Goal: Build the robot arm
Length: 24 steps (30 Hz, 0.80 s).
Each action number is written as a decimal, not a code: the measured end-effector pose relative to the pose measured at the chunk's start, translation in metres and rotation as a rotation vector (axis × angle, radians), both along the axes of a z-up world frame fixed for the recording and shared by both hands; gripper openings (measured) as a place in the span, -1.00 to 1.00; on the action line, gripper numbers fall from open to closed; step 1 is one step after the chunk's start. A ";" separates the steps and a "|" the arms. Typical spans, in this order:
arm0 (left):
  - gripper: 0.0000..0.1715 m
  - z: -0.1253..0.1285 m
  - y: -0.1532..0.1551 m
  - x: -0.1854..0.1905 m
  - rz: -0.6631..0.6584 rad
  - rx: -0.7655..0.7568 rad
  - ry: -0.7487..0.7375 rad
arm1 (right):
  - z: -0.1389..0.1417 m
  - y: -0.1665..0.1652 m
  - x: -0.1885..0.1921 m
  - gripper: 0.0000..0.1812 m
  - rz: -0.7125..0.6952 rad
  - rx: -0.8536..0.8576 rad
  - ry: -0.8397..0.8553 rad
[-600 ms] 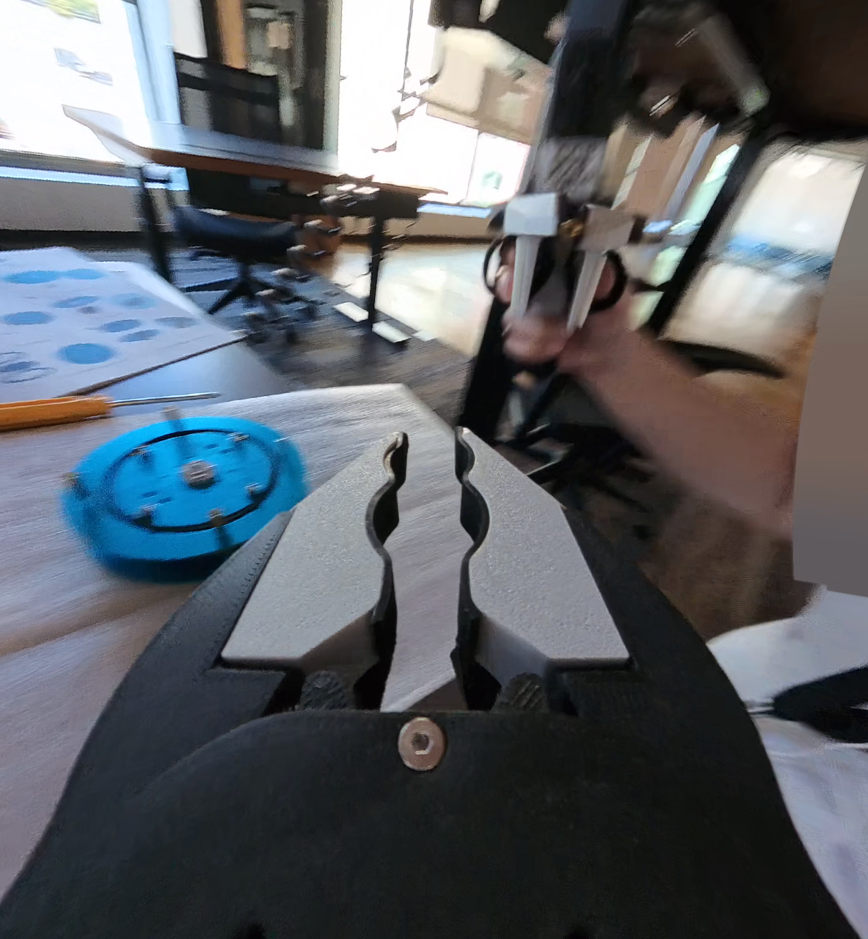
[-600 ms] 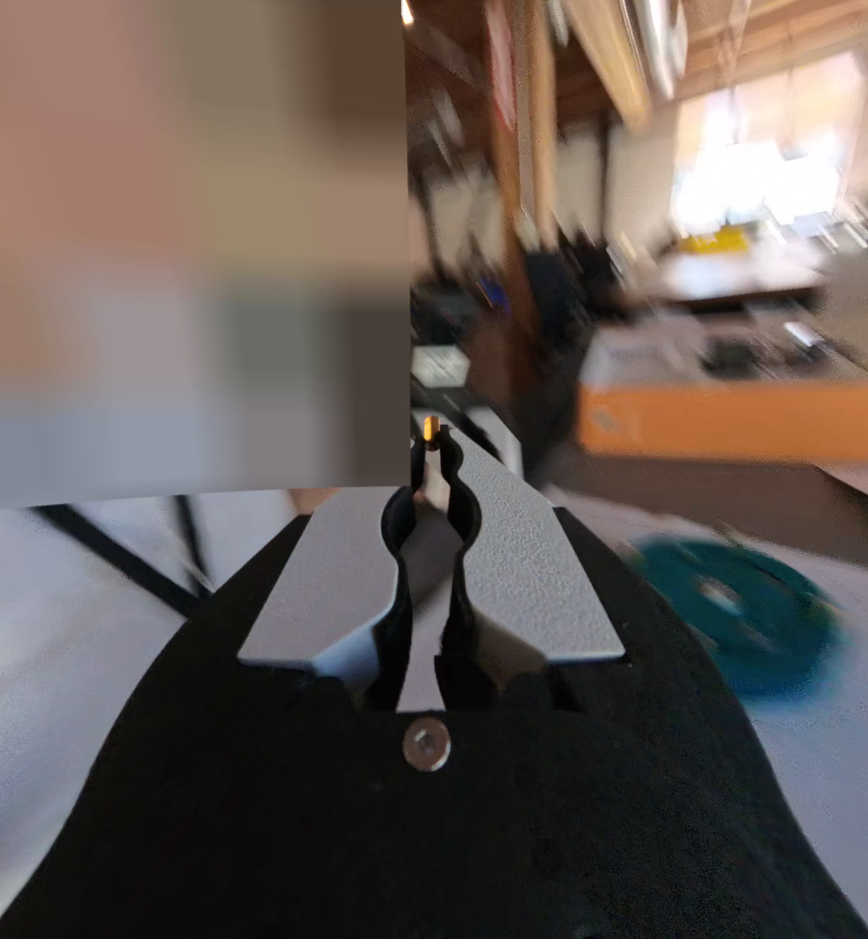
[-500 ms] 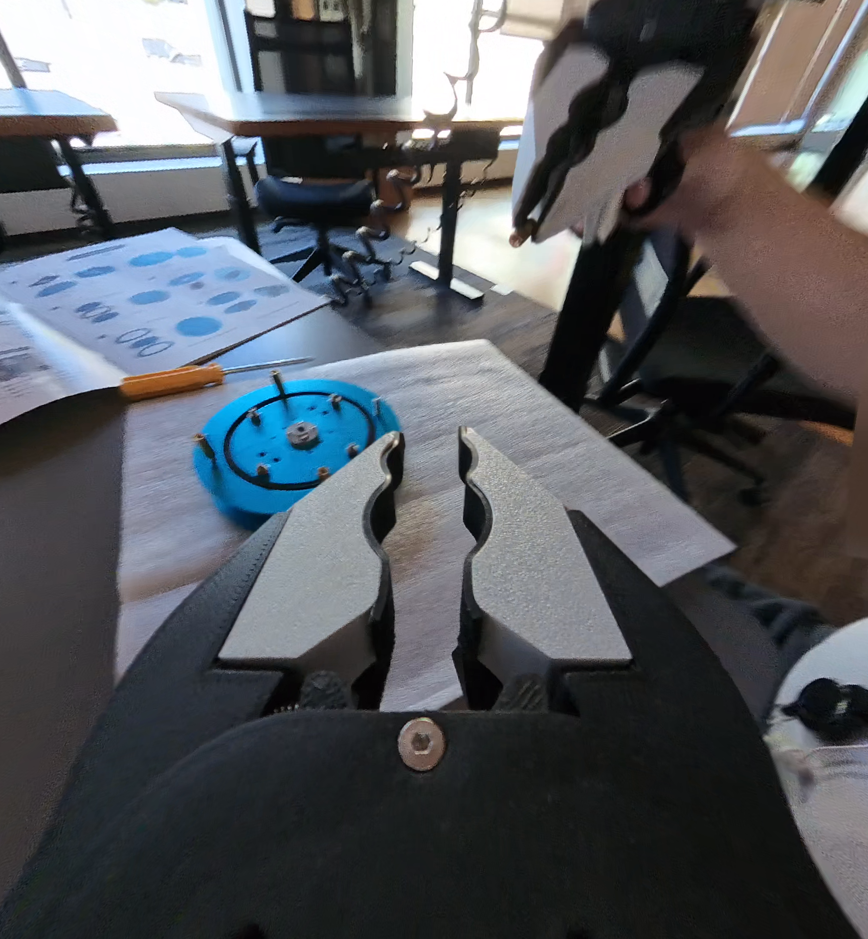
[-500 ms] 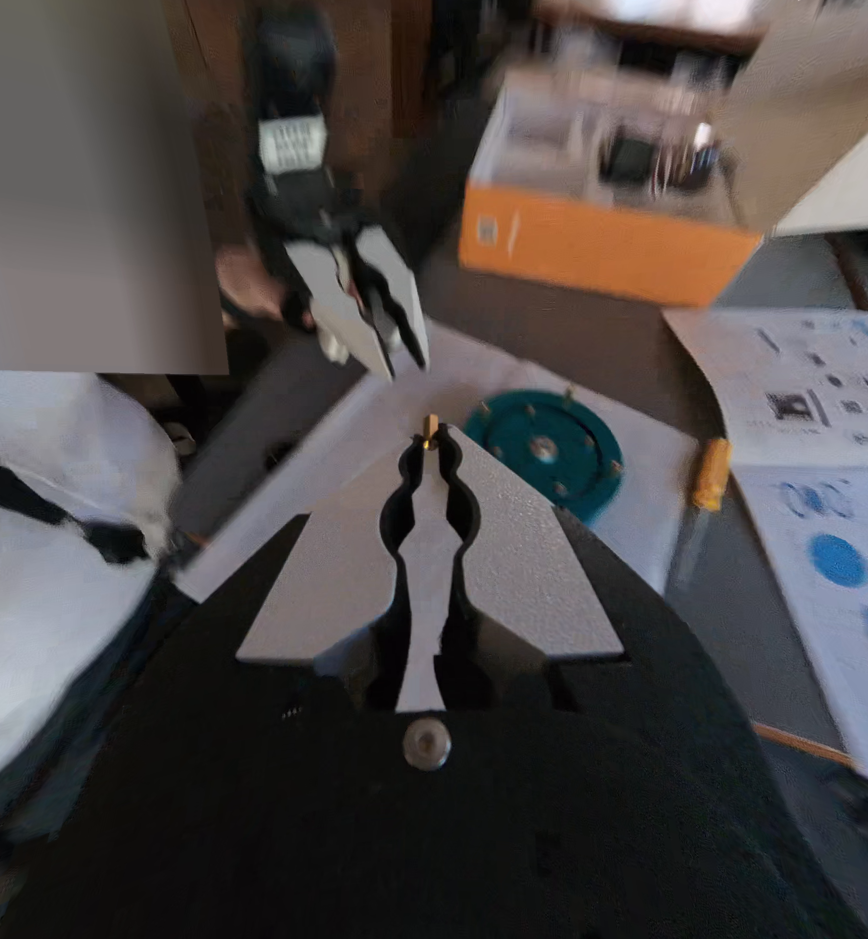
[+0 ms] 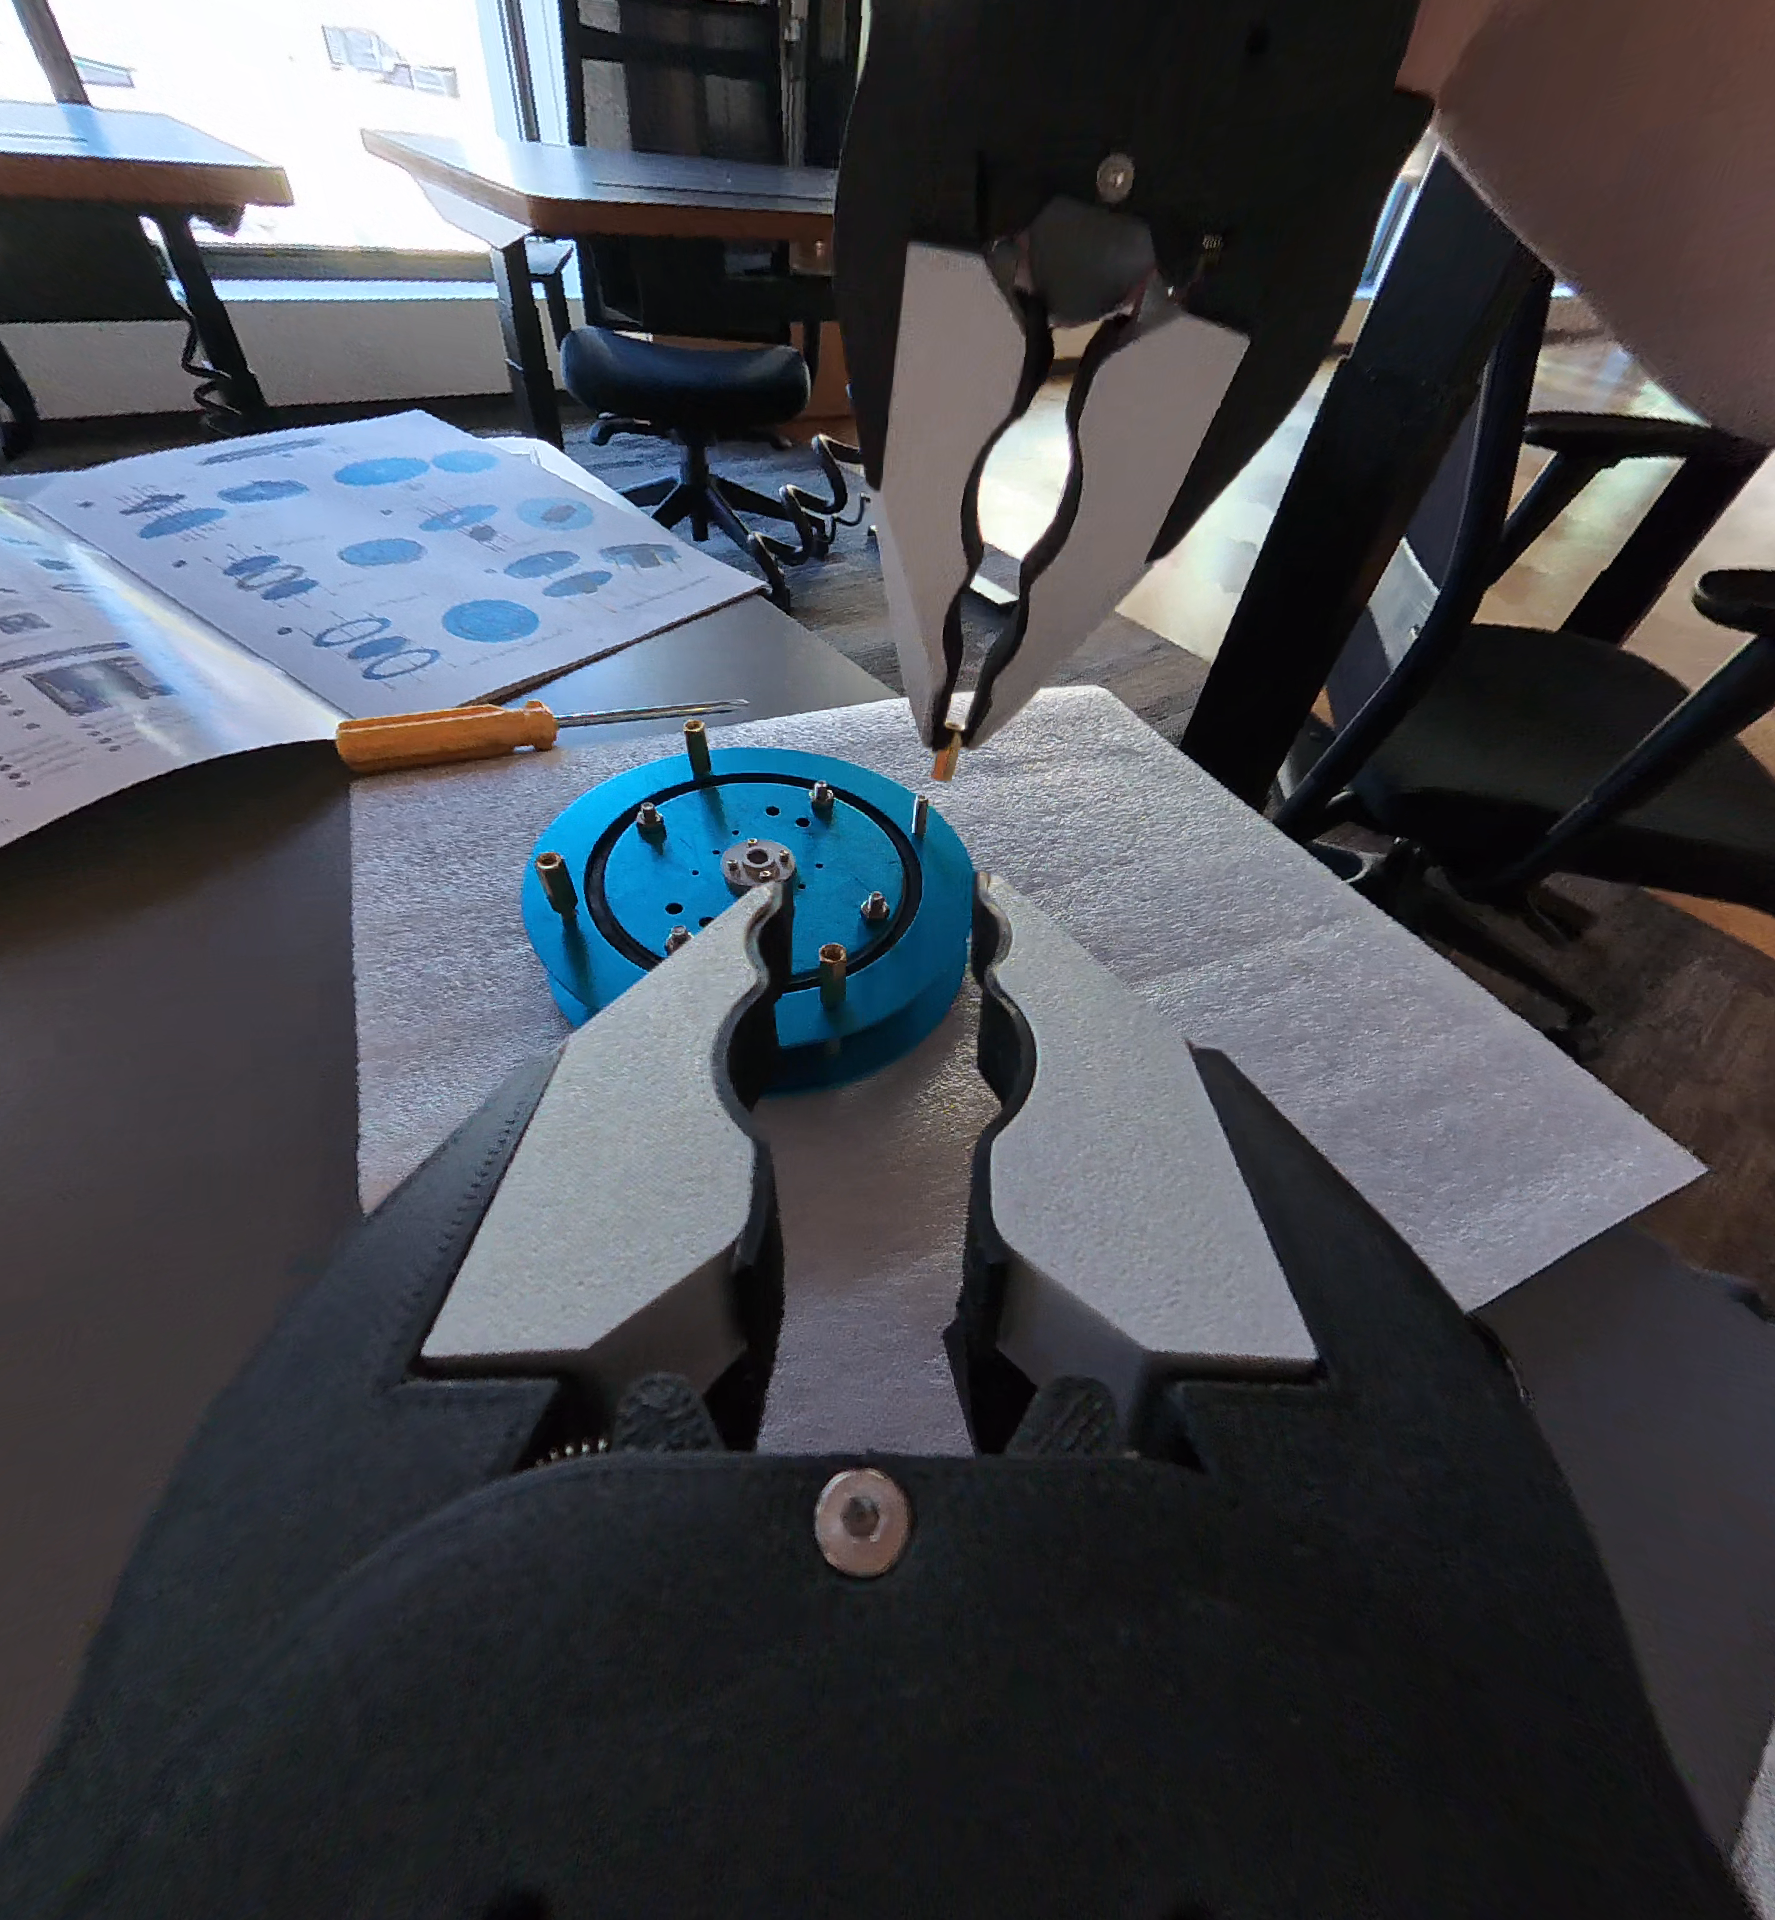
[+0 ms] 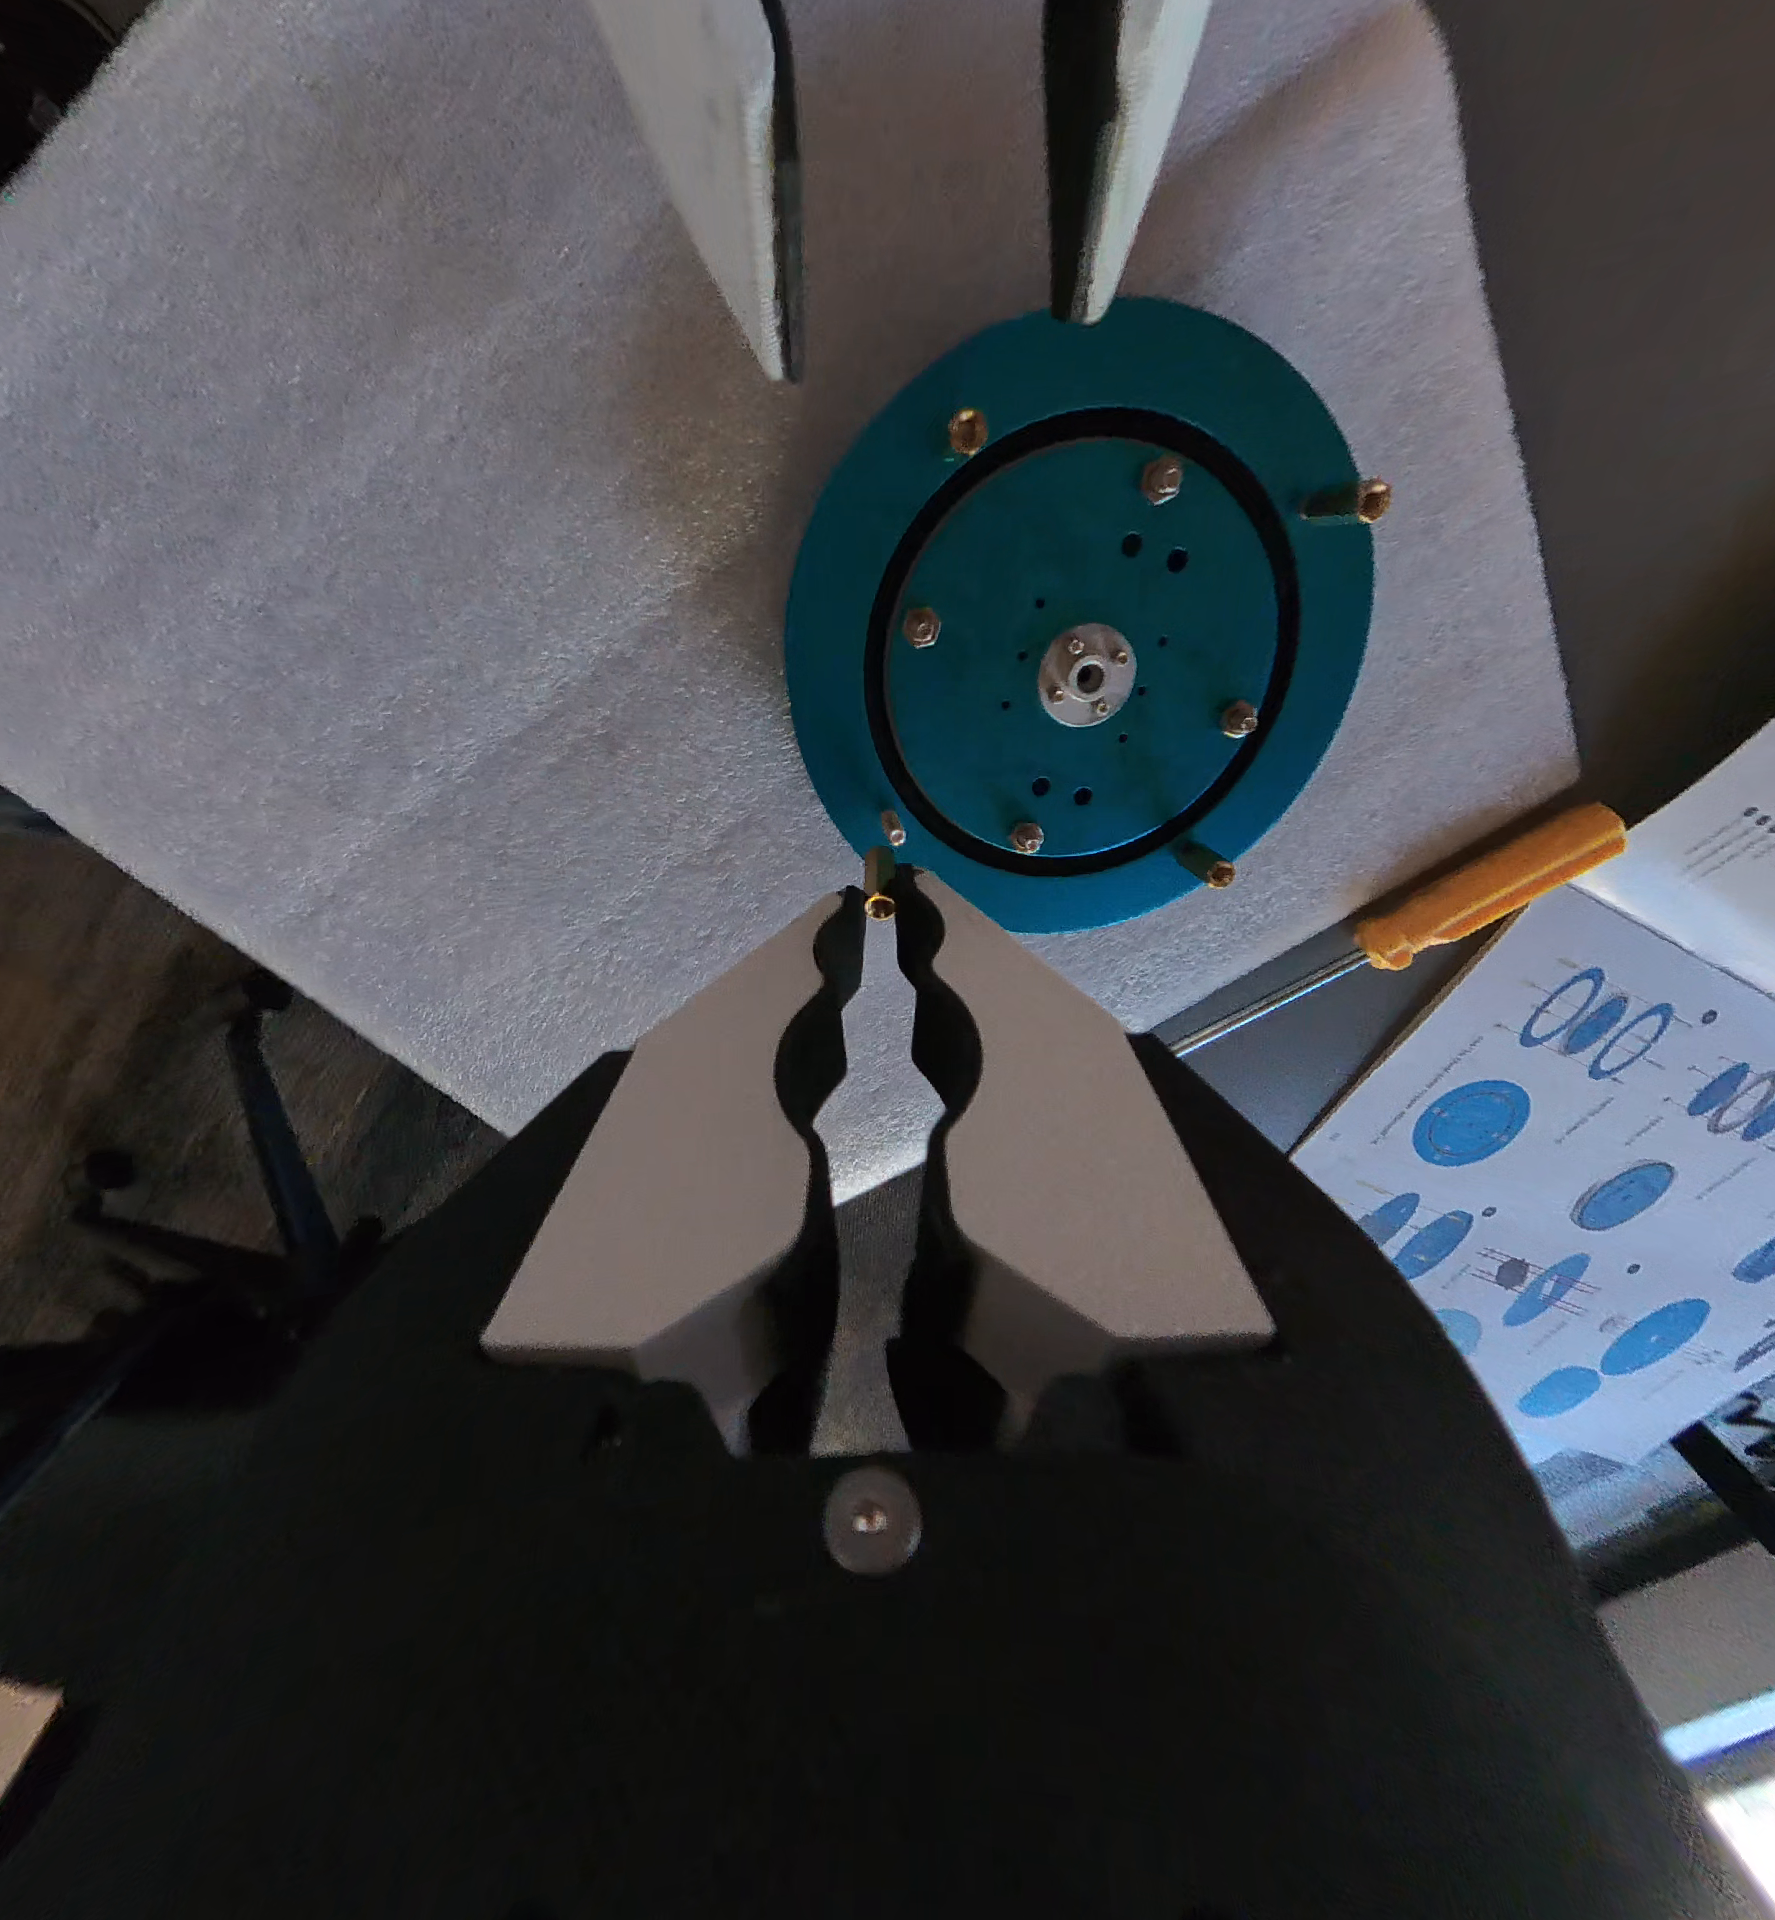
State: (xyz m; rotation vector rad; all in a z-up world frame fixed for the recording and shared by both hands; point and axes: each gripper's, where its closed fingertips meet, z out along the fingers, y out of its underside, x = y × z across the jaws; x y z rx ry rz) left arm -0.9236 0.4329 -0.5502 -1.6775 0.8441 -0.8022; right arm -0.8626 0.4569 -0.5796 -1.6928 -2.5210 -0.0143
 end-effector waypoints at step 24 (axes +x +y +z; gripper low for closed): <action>-0.65 0.009 -0.001 -0.006 0.001 -0.002 -0.076 | -0.004 0.002 0.002 -0.95 0.080 0.056 -0.376</action>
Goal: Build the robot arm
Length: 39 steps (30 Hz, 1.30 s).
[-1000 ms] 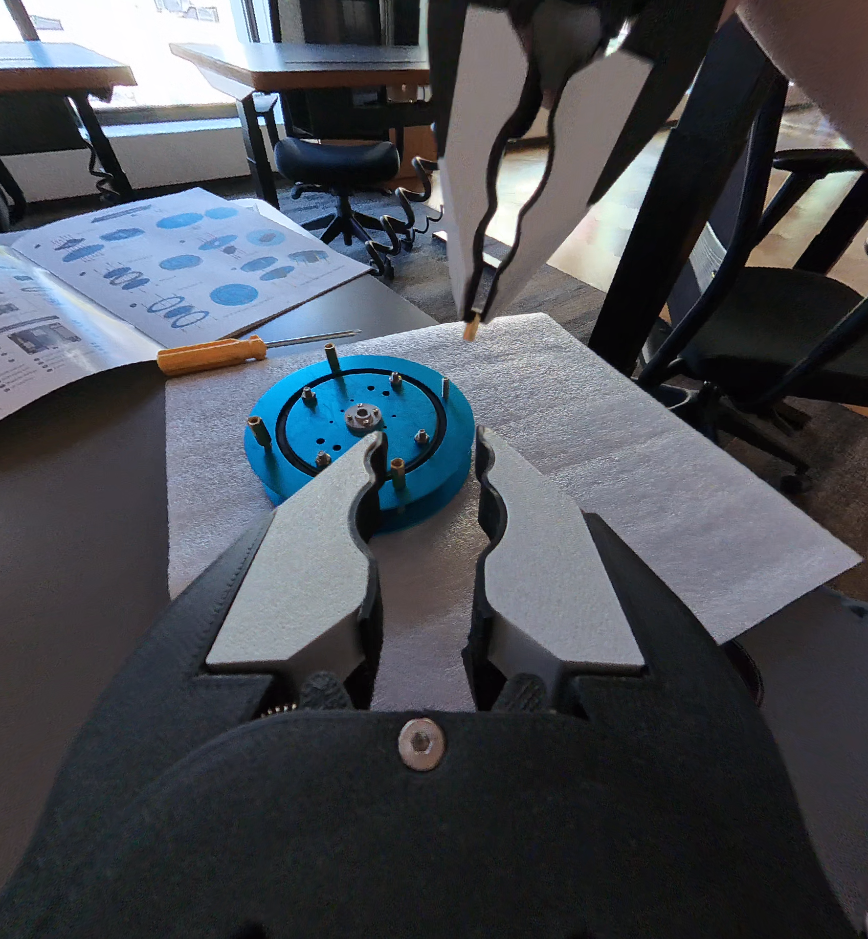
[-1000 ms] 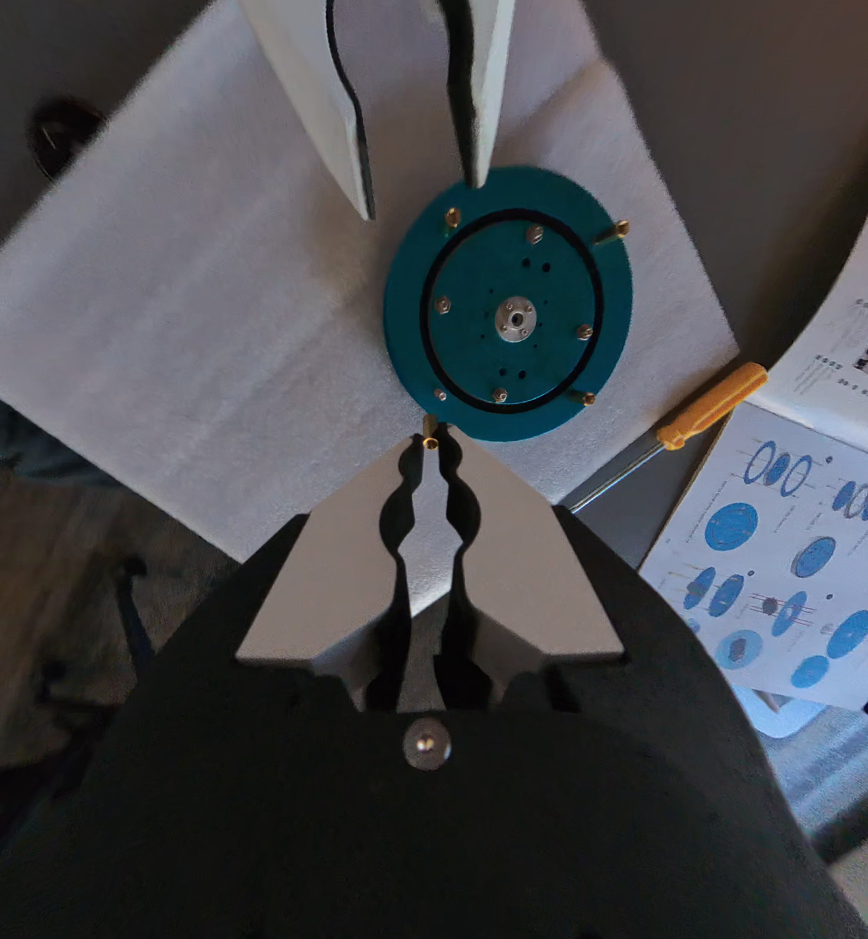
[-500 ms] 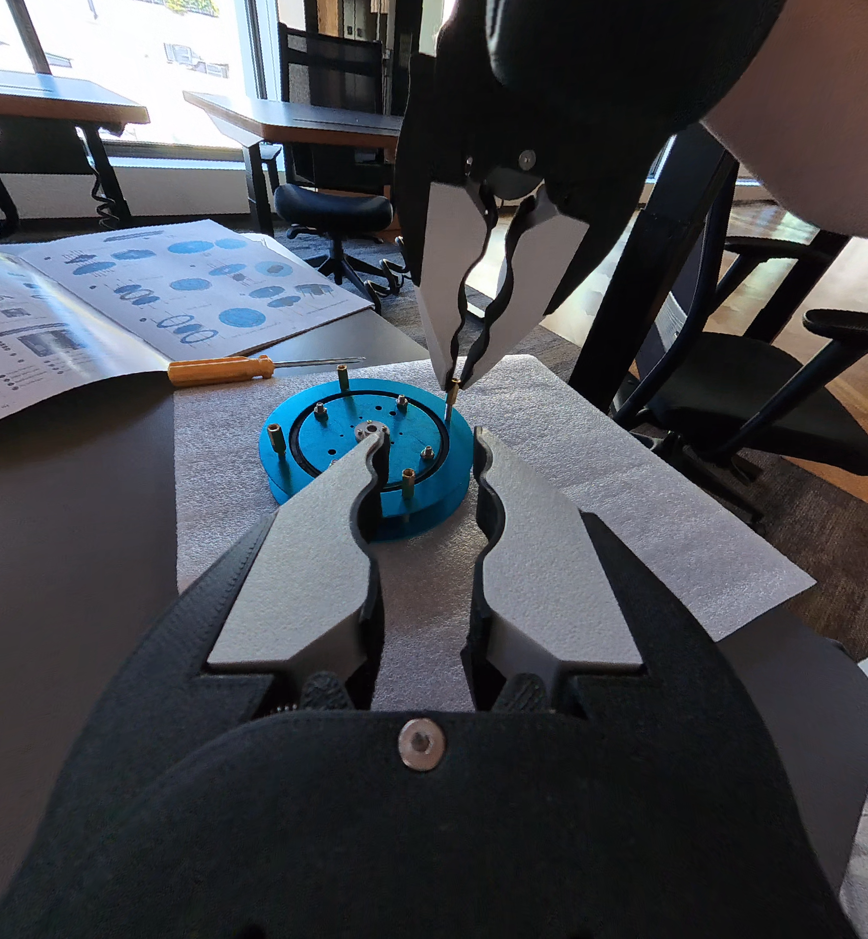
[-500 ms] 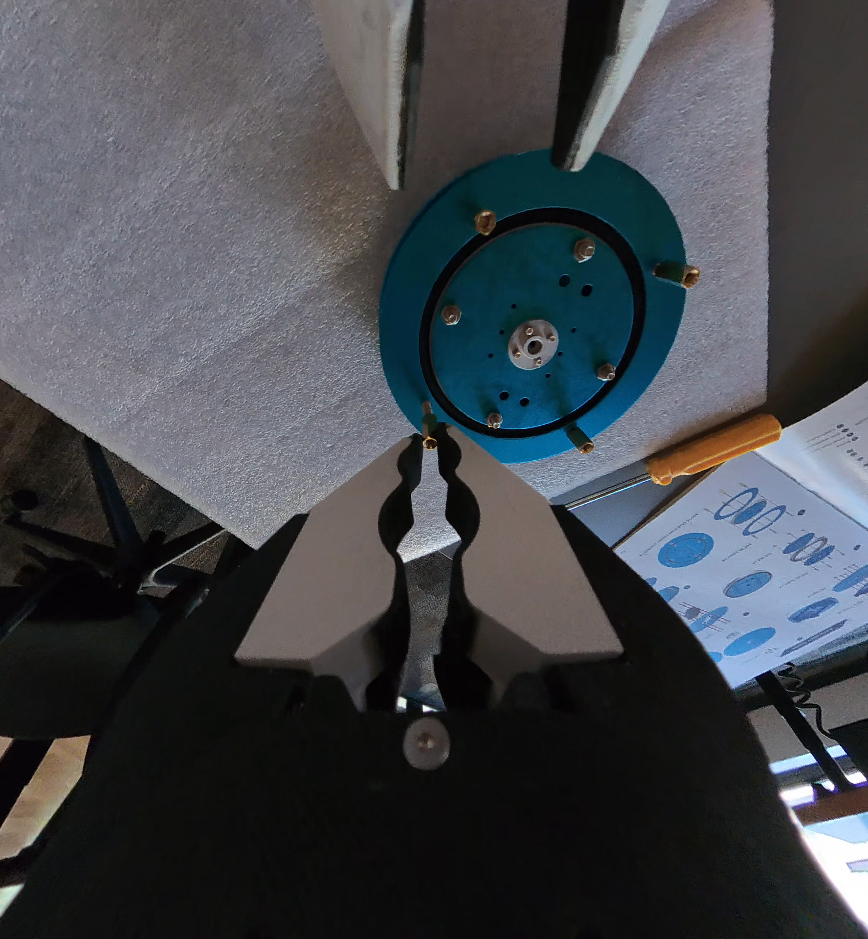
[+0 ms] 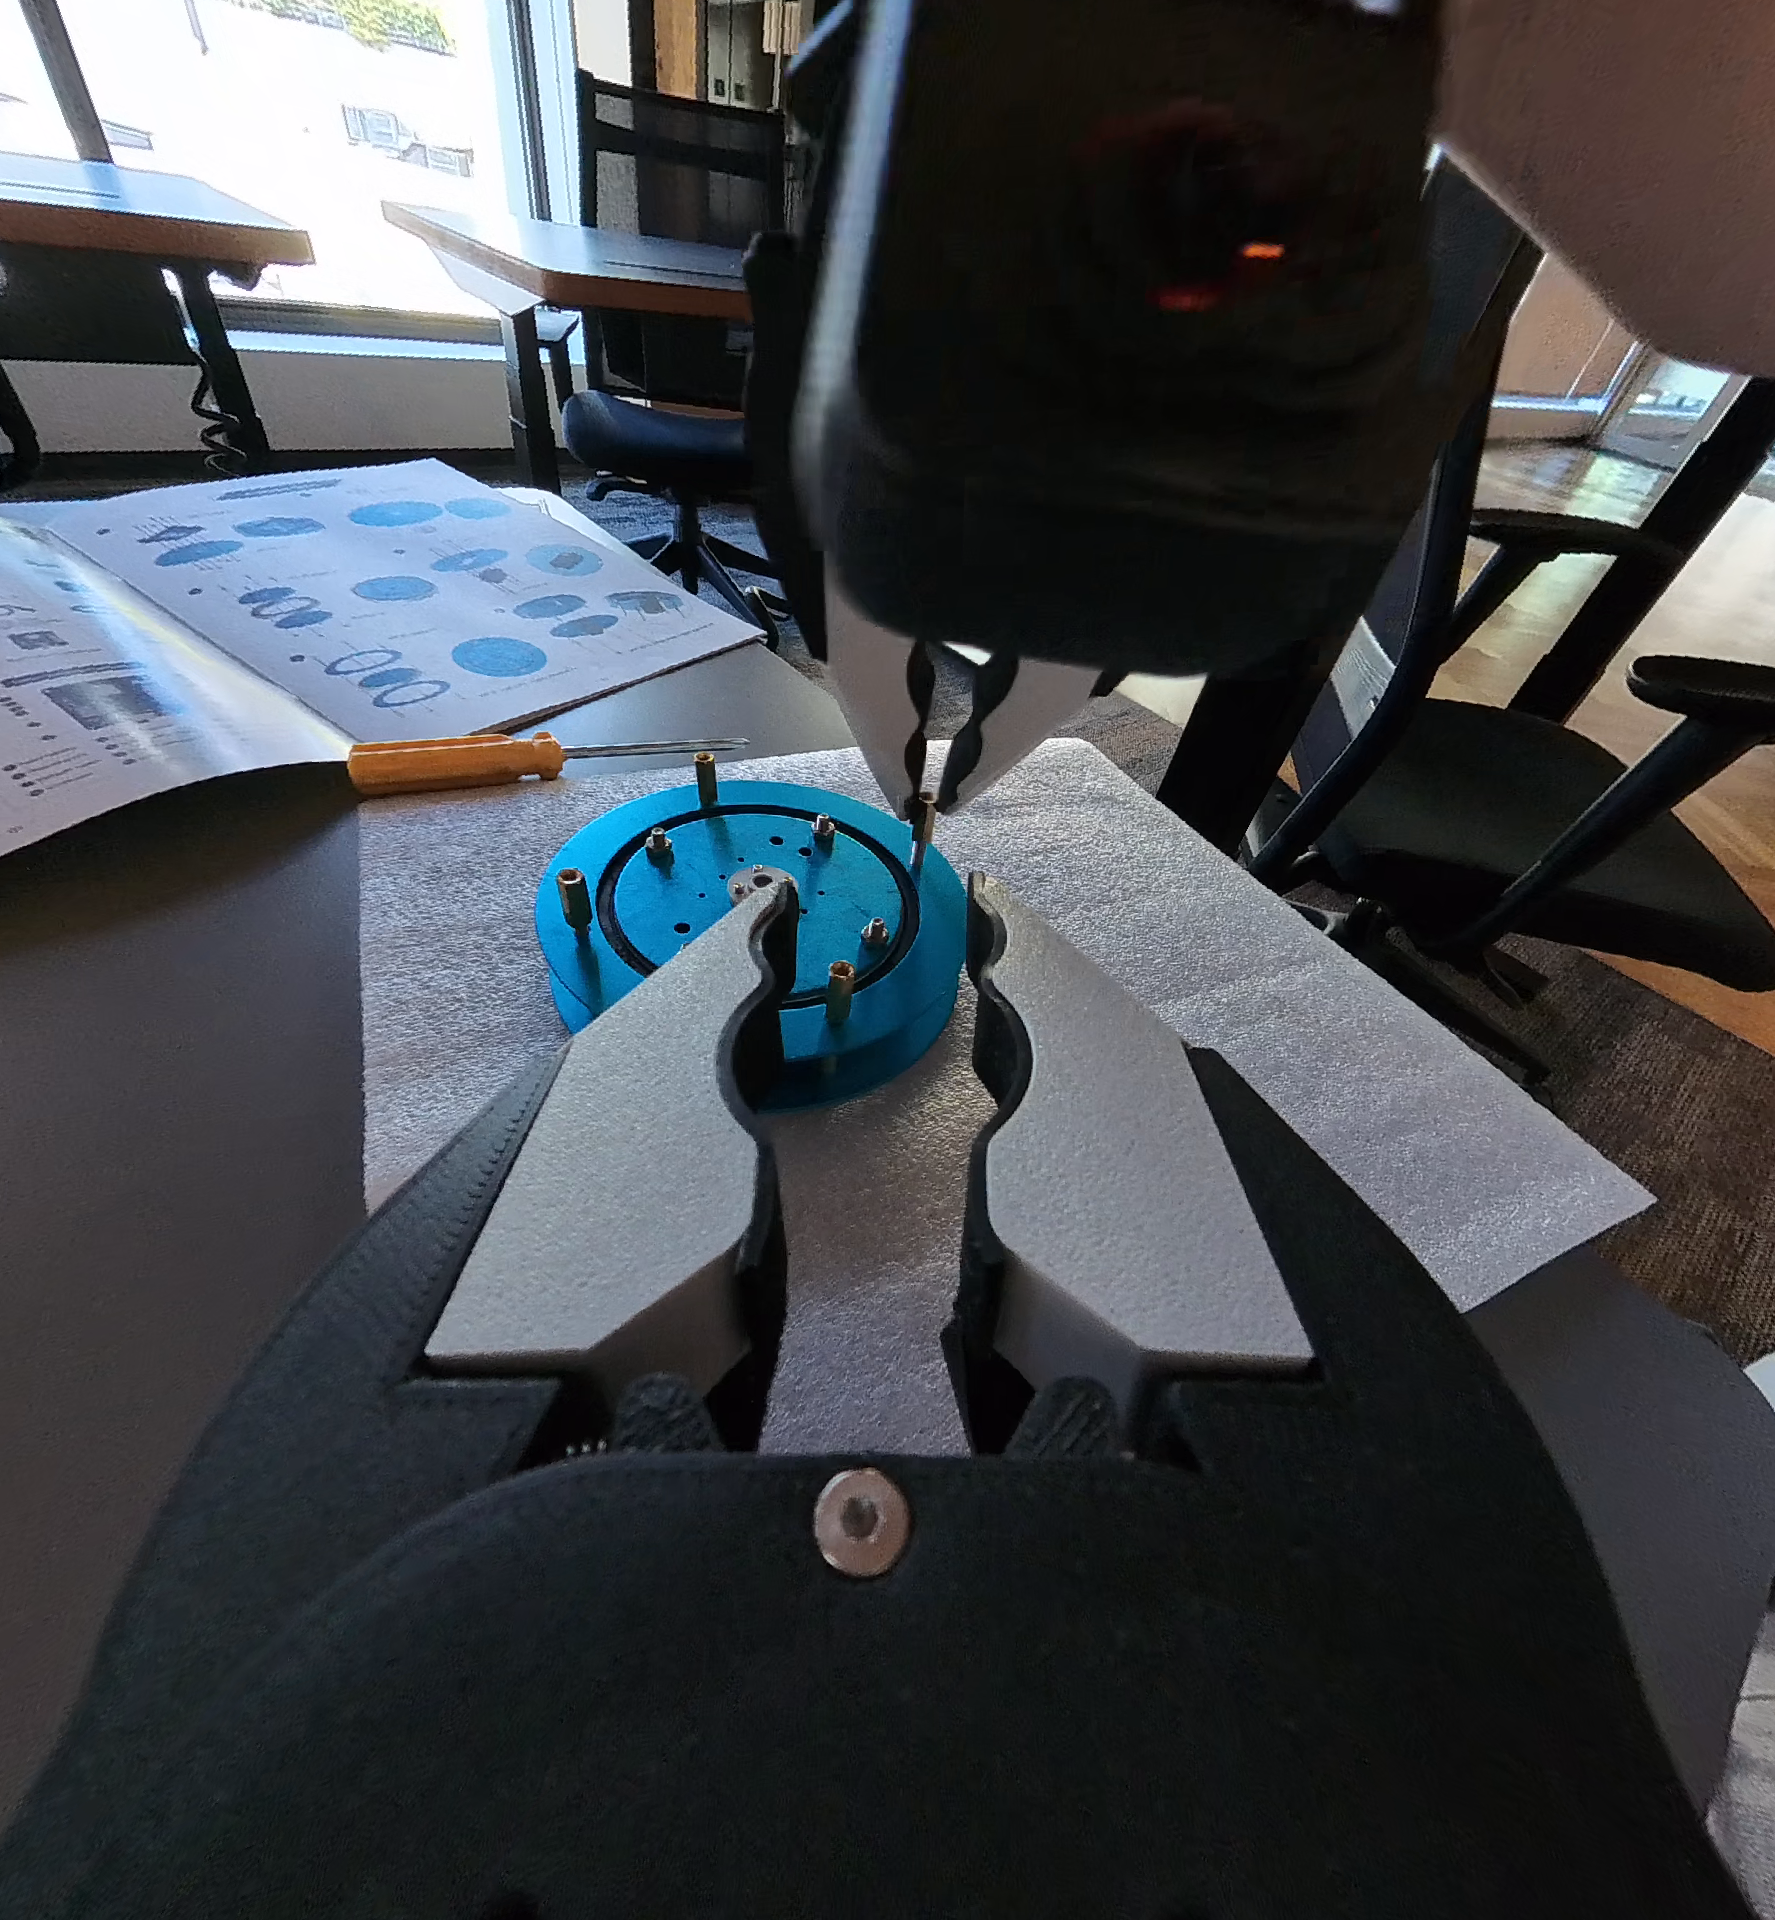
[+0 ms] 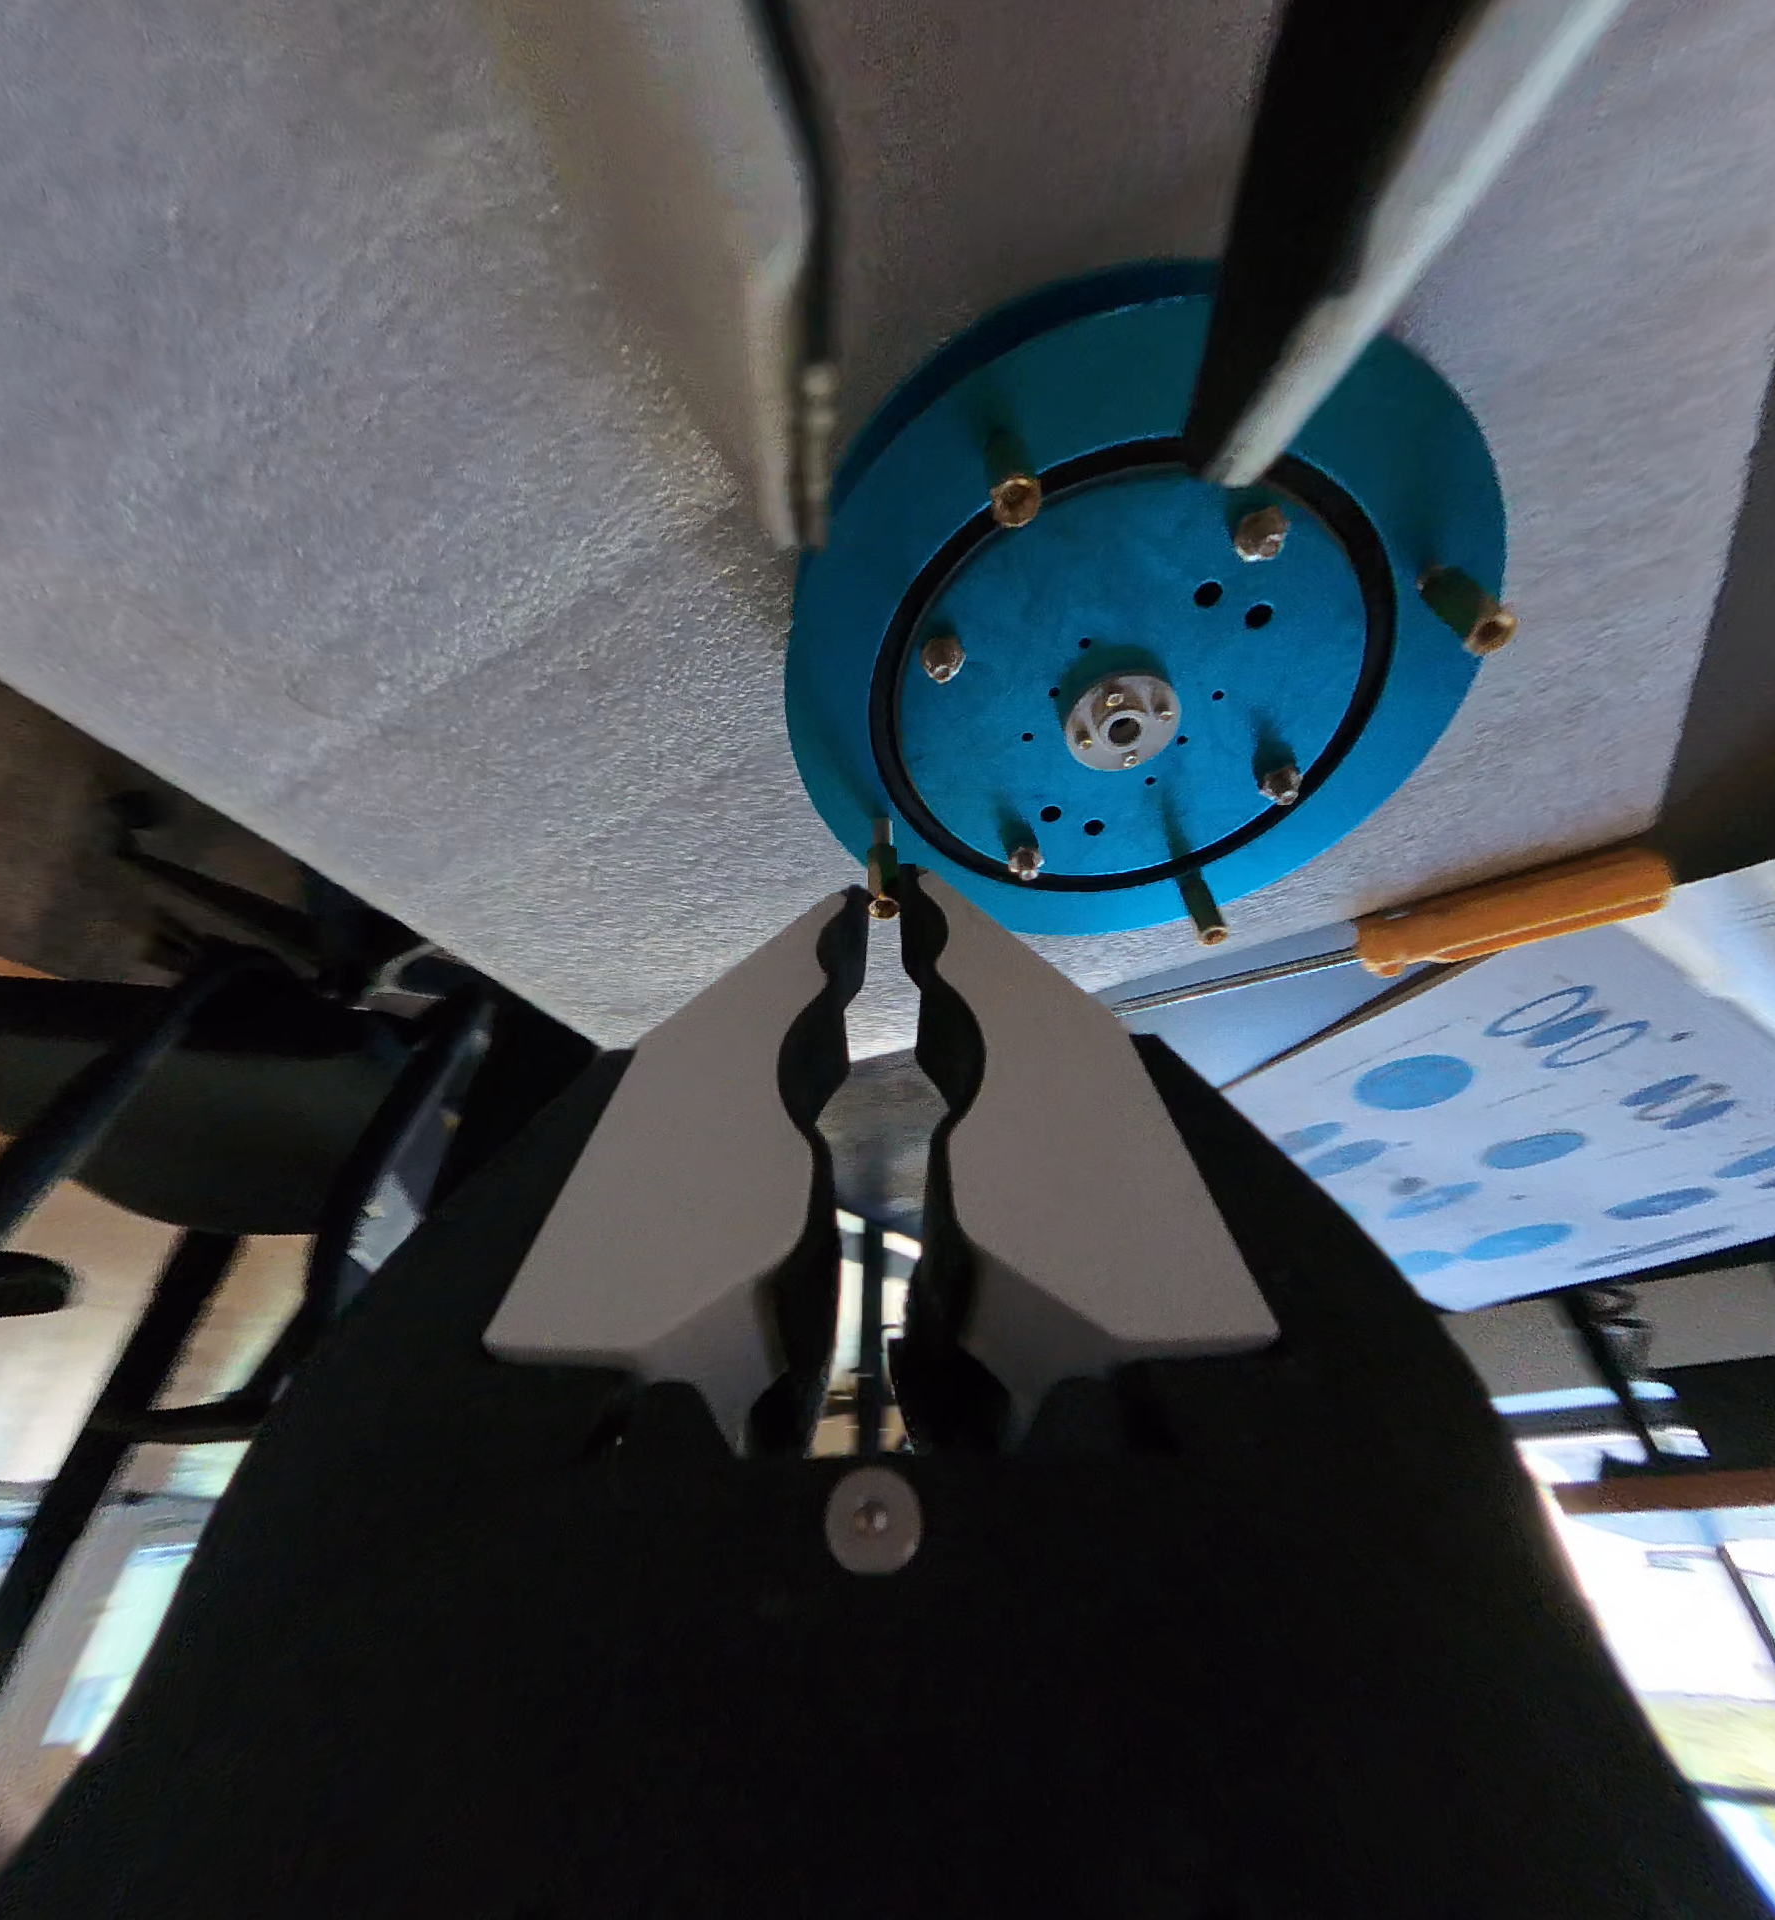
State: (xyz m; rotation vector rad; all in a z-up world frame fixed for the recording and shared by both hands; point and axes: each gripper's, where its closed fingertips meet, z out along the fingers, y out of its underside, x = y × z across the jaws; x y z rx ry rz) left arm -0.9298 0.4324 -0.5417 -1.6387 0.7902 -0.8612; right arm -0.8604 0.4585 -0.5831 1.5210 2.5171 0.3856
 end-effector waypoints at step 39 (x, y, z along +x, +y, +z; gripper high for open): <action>-0.47 -0.031 0.038 0.064 -0.147 0.161 0.533 | 0.008 -0.009 -0.008 -0.61 -0.479 -0.201 1.445</action>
